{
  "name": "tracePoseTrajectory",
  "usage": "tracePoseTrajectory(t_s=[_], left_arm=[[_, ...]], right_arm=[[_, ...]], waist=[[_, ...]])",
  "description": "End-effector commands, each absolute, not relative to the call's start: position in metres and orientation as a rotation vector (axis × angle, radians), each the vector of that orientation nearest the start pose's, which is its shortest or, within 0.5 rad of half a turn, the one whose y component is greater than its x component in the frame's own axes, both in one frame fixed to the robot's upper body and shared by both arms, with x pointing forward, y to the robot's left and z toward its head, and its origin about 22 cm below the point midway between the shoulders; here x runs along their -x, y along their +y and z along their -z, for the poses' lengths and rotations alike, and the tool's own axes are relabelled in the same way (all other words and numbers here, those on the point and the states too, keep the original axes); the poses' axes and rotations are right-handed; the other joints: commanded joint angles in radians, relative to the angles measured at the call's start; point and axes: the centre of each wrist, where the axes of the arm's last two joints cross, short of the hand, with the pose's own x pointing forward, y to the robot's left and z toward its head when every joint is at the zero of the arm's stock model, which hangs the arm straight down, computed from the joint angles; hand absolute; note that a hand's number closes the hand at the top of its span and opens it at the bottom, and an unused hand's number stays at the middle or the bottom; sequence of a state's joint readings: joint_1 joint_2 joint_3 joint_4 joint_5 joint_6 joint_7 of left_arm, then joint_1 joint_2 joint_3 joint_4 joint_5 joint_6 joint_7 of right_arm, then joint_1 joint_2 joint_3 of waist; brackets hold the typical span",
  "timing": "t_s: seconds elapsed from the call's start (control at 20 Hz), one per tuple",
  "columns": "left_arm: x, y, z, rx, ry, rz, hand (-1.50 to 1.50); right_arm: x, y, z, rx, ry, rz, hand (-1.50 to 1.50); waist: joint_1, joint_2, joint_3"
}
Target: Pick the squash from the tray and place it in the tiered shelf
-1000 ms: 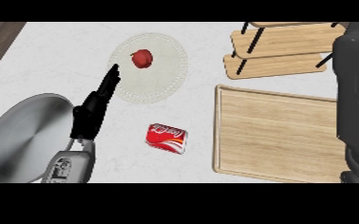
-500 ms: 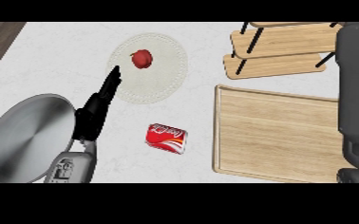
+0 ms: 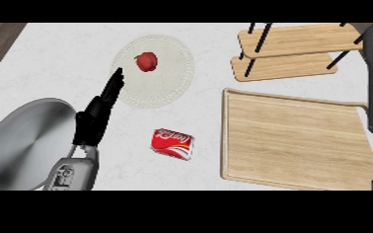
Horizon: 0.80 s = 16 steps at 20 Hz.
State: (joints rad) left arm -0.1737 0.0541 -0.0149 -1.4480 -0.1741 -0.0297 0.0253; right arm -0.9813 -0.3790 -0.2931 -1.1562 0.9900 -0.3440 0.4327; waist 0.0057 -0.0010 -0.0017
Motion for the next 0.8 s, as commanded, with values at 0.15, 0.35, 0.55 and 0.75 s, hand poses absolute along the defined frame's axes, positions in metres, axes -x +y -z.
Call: tracePoseTrajectory(t_s=[0.15, 0.35, 0.55, 0.75], left_arm=[[-0.275, 0.226, -0.013, -0.103, -1.574, 0.253, 0.0], [-0.286, 0.222, -0.004, -0.1, -1.559, 0.267, 0.0], [-0.28, 0.22, -0.013, -0.099, -1.574, 0.249, 0.0], [-0.286, 0.233, -0.01, -0.116, -1.578, 0.26, 0.0]], right_arm=[[-0.392, -0.31, -0.25, 1.41, -1.603, 0.048, -1.5], [-0.394, -0.305, -0.269, 1.295, -1.674, 0.115, -1.5], [-0.393, -0.299, -0.288, 1.192, -1.73, 0.181, -1.5], [-0.382, -0.296, -0.284, 1.118, -1.757, 0.117, -1.5]], waist=[[-0.006, -0.001, 0.002], [-0.007, 0.001, 0.001], [0.0, 0.001, 0.002], [-0.007, 0.0, 0.001]])
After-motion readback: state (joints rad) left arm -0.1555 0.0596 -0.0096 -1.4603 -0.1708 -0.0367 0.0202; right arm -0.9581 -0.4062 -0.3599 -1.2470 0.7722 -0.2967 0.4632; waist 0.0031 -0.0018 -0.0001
